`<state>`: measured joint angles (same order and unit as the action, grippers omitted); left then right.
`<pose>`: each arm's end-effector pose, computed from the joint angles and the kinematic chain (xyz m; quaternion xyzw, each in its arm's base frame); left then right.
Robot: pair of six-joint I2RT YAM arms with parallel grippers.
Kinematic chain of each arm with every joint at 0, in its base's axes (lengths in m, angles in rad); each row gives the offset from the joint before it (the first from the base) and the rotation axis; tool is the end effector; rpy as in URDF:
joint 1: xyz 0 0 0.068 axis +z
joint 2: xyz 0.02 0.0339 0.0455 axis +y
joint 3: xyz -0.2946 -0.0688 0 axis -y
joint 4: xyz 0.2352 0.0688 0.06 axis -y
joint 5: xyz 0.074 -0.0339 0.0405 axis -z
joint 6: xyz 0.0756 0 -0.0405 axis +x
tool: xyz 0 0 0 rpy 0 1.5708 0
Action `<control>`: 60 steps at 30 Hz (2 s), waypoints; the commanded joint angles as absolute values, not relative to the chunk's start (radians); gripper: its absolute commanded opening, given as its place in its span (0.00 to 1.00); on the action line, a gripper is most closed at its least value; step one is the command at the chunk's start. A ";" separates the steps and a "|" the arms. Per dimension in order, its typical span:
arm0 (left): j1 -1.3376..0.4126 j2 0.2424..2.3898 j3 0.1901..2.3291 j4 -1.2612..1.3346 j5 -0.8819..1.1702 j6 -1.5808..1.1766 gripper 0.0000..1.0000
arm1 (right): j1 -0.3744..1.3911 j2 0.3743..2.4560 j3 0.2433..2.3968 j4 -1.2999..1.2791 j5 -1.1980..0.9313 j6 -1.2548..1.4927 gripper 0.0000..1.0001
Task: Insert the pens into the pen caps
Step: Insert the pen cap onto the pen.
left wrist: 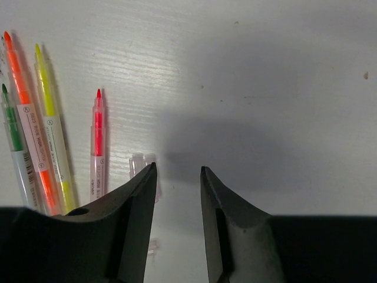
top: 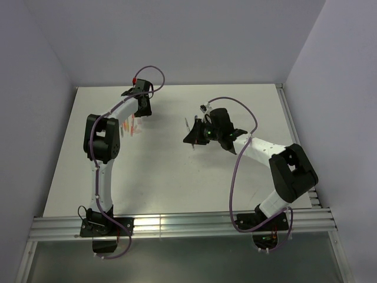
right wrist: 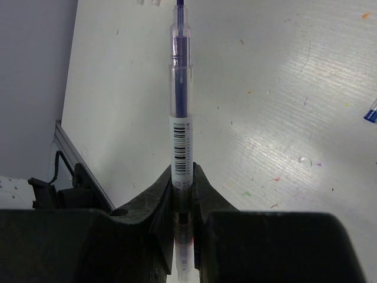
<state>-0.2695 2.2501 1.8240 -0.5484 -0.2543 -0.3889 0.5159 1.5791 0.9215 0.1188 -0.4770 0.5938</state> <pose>0.5128 -0.1219 0.1784 -0.0938 0.9443 0.0205 0.3149 0.3016 0.2110 0.2394 -0.0836 0.8491 0.4272 0.2993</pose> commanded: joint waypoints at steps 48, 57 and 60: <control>-0.252 2.215 1.786 -0.538 -0.249 -0.411 0.39 | 0.508 1.618 0.928 0.155 -0.515 0.597 0.00; -0.252 2.217 1.753 -0.522 -0.227 -0.430 0.38 | 0.509 1.621 0.931 0.155 -0.517 0.600 0.00; -0.252 2.217 1.752 -0.525 -0.227 -0.431 0.38 | 0.509 1.624 0.930 0.155 -0.519 0.598 0.00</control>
